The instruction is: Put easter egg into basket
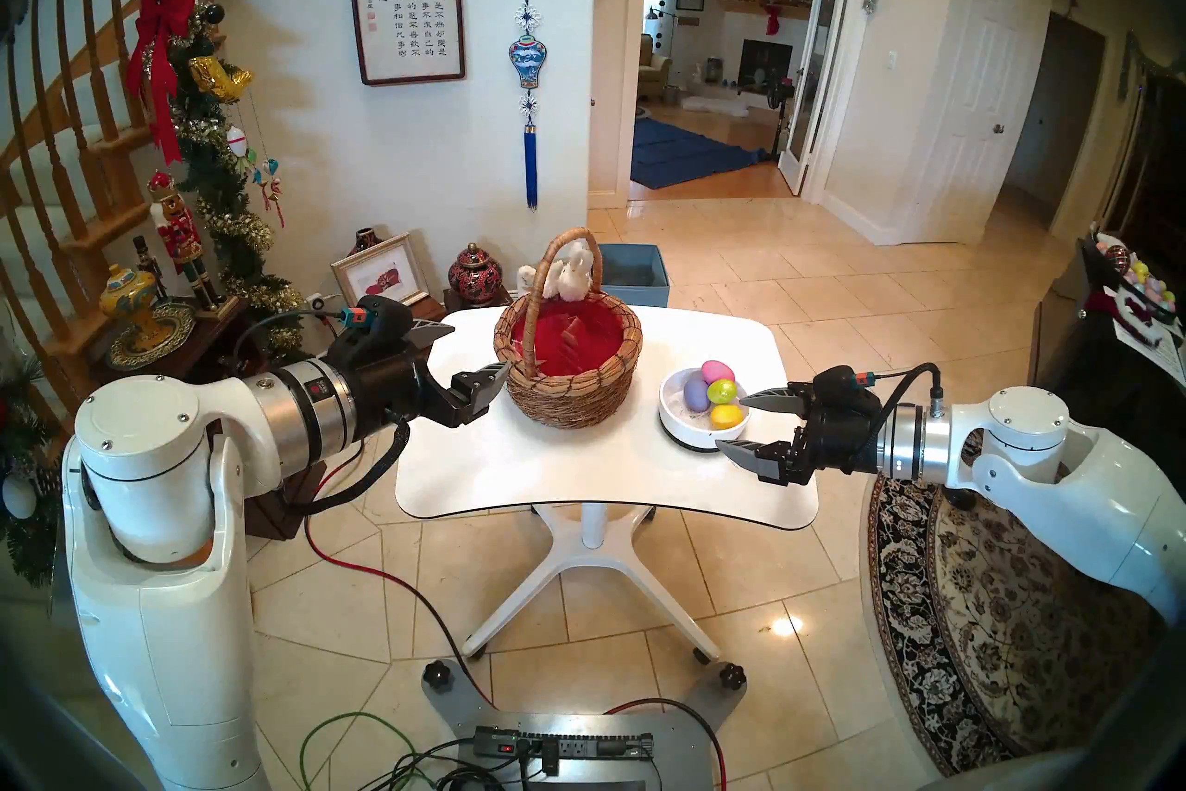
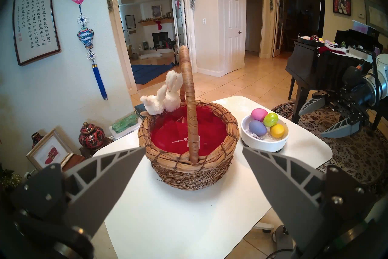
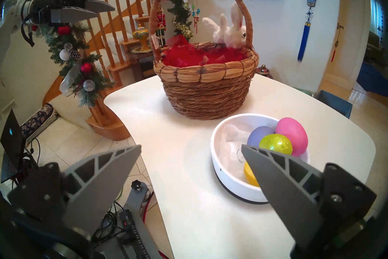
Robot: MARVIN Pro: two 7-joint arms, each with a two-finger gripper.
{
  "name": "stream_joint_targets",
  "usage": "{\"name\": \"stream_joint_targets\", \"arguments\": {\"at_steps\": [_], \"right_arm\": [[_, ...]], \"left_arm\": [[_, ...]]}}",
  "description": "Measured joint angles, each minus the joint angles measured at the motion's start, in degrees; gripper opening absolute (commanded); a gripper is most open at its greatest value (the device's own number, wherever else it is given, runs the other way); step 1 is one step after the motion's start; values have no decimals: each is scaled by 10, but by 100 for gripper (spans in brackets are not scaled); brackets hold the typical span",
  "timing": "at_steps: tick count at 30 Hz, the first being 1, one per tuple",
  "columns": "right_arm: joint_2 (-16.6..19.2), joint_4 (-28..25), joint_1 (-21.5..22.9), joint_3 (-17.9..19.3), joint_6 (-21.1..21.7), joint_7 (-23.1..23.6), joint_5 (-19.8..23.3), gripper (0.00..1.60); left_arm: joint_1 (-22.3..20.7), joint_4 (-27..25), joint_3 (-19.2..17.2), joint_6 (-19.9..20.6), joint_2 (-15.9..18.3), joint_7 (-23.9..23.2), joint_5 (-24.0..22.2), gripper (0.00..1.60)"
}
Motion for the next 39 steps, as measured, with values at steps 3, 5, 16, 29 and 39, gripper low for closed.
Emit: {"name": "stream_joint_targets", "arguments": {"at_steps": [3,5,16,29,39], "right_arm": [[-17,8,16,-5,13,1,-18,160],[-28,14,27,-9,22,2,-35,160],[-79,50,87,-38,49,18,-96,160],[-91,61,130,-41,59,44,-113,160],[-75,47,132,-29,67,53,-110,160]], "left_arm": [[0,0,0,0,0,0,0,160],[0,0,0,0,0,0,0,160],[0,0,0,0,0,0,0,160],[0,0,0,0,0,0,0,160],[0,0,0,0,0,0,0,160]]}}
